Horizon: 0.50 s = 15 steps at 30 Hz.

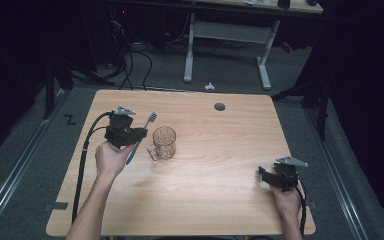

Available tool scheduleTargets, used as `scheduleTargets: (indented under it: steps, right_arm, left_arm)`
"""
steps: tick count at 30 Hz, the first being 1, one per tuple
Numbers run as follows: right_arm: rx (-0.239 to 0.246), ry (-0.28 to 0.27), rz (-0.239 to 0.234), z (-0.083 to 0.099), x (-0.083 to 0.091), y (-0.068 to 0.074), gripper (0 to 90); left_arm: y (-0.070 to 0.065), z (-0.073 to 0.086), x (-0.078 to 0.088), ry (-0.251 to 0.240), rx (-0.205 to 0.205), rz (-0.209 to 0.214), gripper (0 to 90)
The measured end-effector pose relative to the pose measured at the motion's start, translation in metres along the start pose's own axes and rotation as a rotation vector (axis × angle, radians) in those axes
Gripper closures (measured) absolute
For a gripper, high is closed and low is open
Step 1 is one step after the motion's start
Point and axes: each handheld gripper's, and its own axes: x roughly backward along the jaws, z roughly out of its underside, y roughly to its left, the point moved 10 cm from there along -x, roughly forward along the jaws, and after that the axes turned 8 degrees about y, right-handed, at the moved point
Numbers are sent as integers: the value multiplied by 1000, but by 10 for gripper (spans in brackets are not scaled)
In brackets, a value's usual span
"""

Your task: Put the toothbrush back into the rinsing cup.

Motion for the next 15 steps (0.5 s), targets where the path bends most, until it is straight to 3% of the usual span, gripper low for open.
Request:
scheduleTargets:
  steps: [15]
  right_arm:
    - [-4, 0, -3, 0, 0, 0, 330]
  left_arm:
    - [-17, -17, -3, -45, -25, 53, 799]
